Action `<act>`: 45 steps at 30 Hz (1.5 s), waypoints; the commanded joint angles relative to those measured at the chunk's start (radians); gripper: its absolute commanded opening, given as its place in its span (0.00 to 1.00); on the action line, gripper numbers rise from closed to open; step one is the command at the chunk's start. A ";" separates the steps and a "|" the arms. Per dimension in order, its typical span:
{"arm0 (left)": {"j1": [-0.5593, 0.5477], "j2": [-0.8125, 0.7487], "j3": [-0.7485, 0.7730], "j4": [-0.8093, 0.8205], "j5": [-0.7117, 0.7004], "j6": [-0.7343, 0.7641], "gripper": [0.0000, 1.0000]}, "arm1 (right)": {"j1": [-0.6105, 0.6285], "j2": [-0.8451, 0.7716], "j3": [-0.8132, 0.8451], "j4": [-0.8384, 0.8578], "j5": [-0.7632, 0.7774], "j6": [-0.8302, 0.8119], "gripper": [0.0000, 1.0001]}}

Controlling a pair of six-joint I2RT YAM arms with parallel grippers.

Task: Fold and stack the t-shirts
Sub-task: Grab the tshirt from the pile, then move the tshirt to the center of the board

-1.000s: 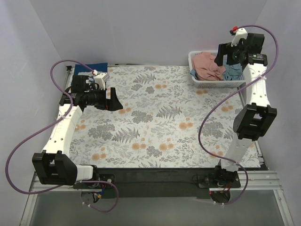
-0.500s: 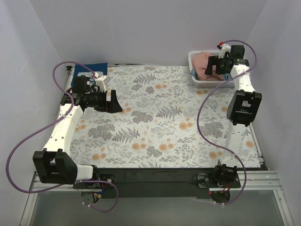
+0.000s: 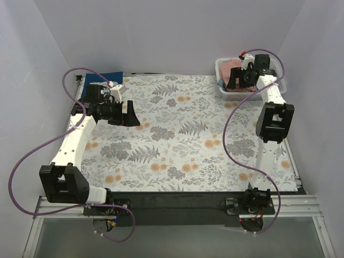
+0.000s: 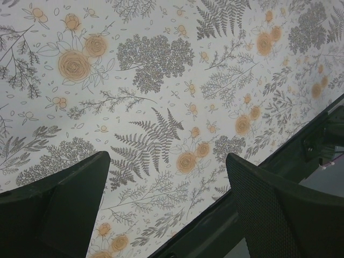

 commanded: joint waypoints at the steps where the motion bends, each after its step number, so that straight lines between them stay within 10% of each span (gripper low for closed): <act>1: 0.003 -0.007 0.067 -0.018 0.009 0.000 0.89 | 0.004 0.019 -0.016 0.016 0.060 -0.012 0.85; 11: 0.003 -0.016 0.087 -0.031 0.004 0.007 0.89 | 0.000 -0.083 -0.003 0.020 0.041 -0.063 0.01; 32: 0.175 0.111 0.213 -0.011 0.168 -0.140 0.89 | 0.067 -0.628 0.072 0.291 -0.425 0.257 0.01; 44: 0.224 0.070 0.216 0.012 0.289 -0.149 0.89 | 0.334 -0.780 -0.070 0.489 -0.282 0.431 0.01; 45: 0.225 0.067 0.214 0.014 0.314 -0.149 0.89 | 0.393 -0.816 -0.140 0.478 -0.243 0.412 0.13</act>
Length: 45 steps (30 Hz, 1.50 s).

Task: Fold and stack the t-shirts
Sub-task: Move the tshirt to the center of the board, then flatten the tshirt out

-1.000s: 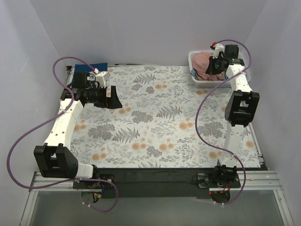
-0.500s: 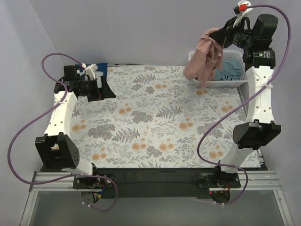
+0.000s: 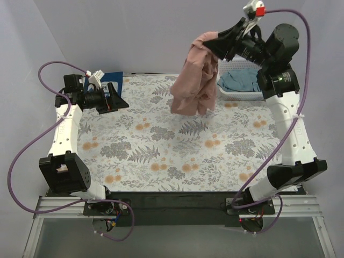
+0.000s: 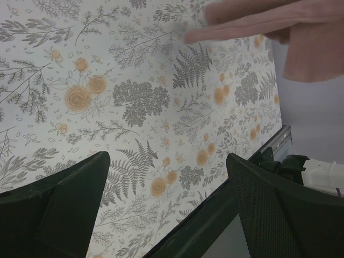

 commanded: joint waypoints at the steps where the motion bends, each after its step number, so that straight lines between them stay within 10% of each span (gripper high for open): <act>1: 0.008 -0.057 0.030 0.014 0.095 -0.010 0.89 | 0.114 -0.104 -0.232 0.075 0.106 -0.018 0.48; 4: 0.011 -0.062 0.023 0.032 0.139 -0.031 0.89 | 0.163 -0.139 -0.453 0.034 0.075 -0.044 0.98; 12: -0.036 -0.105 -0.063 -0.023 0.092 0.160 0.89 | 0.157 -0.152 -0.672 -0.292 0.244 -0.447 0.98; 17: -0.286 -0.128 -0.231 -0.006 -0.150 0.269 0.87 | 0.154 -0.121 -0.854 -0.302 0.345 -0.515 0.97; 27: -0.674 -0.025 -0.436 0.176 -0.555 0.268 0.80 | 0.145 0.216 -0.777 -0.207 0.477 -0.466 0.84; 33: -0.685 0.069 -0.480 0.242 -0.736 0.254 0.77 | 0.142 0.354 -0.709 -0.162 0.503 -0.425 0.70; 38: -0.669 0.092 -0.508 0.256 -0.789 0.260 0.31 | 0.140 0.390 -0.700 -0.162 0.496 -0.420 0.41; 40: -0.614 0.080 -0.500 0.241 -0.775 0.263 0.02 | 0.134 0.381 -0.712 -0.164 0.483 -0.426 0.04; 45: -0.359 0.015 -0.370 0.137 -0.659 0.334 0.00 | 0.077 0.237 -0.794 -0.187 0.417 -0.464 0.01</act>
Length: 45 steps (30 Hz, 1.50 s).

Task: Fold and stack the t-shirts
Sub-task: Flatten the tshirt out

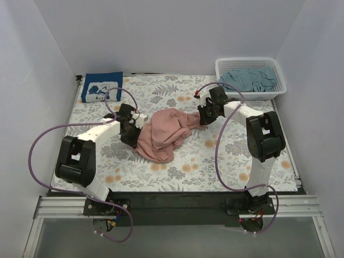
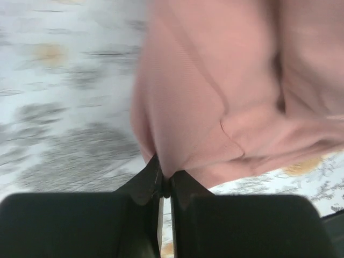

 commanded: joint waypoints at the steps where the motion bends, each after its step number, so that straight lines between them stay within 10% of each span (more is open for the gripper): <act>1: 0.190 -0.093 0.119 -0.062 0.050 0.083 0.00 | -0.060 -0.173 -0.067 -0.006 -0.060 -0.048 0.01; 12: 0.531 0.222 0.465 -0.132 0.084 0.080 0.00 | -0.091 -0.634 -0.338 -0.136 -0.114 -0.162 0.01; 17: 0.525 0.162 0.551 -0.186 0.326 0.064 0.49 | -0.091 -0.637 -0.363 -0.142 -0.126 -0.164 0.01; 20: 0.449 0.063 0.499 -0.232 0.422 0.140 0.73 | -0.091 -0.633 -0.363 -0.139 -0.129 -0.151 0.01; 36: -0.188 -0.208 0.076 0.068 0.227 0.051 0.73 | -0.092 -0.605 -0.323 -0.145 -0.090 -0.119 0.01; 45: -0.303 -0.167 0.111 0.136 0.282 0.379 0.73 | -0.092 -0.619 -0.329 -0.159 -0.062 -0.141 0.01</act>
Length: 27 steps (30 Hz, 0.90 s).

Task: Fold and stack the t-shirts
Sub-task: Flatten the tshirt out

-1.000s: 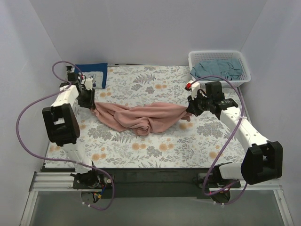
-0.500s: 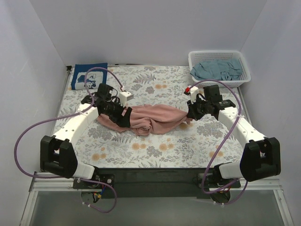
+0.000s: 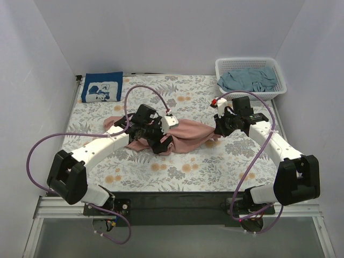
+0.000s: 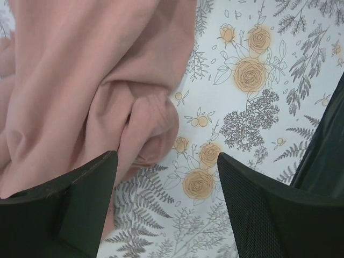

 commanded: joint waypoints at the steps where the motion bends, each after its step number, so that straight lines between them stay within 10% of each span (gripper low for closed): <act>1: -0.047 0.030 0.043 0.039 0.015 0.220 0.72 | -0.004 -0.016 0.037 -0.013 0.021 -0.014 0.01; 9: -0.067 0.120 0.027 0.103 -0.055 0.328 0.64 | -0.004 -0.033 0.022 -0.014 0.032 -0.023 0.01; 14: -0.028 0.080 0.039 0.092 -0.080 0.290 0.00 | -0.005 -0.079 0.000 -0.042 0.092 -0.075 0.01; 20: 0.254 -0.204 0.045 -0.111 0.177 0.193 0.00 | -0.013 -0.241 0.014 -0.169 0.147 -0.169 0.01; 27: 0.577 -0.229 -0.098 -0.014 0.130 0.023 0.00 | -0.011 -0.191 0.014 -0.151 0.241 -0.223 0.01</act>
